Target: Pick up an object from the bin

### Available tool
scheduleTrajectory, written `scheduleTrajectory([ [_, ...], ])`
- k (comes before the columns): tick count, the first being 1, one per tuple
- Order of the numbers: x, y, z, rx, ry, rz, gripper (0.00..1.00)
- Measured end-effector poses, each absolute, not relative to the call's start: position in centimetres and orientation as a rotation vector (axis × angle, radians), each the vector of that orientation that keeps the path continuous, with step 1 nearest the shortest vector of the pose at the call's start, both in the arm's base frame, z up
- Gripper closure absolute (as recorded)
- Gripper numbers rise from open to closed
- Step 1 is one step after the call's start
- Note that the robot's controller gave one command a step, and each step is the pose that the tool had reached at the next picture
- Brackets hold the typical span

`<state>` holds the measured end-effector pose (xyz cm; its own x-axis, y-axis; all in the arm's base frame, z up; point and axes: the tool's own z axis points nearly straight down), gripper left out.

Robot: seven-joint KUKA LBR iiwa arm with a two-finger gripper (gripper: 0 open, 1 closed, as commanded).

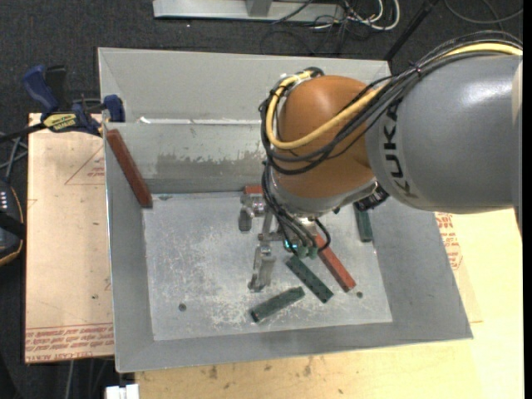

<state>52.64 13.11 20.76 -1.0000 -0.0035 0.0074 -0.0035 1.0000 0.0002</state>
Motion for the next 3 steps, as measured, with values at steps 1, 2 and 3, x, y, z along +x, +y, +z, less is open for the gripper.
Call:
scheduleTrajectory([
  [1,52.8,13.0,21.2,0.0,-3.142,-0.002,0.0],
  [2,51.3,10.2,15.5,0.197,-3.138,-0.002,0.0],
  [3,49.2,3.4,14.4,0.409,-3.113,0.001,0.0],
])
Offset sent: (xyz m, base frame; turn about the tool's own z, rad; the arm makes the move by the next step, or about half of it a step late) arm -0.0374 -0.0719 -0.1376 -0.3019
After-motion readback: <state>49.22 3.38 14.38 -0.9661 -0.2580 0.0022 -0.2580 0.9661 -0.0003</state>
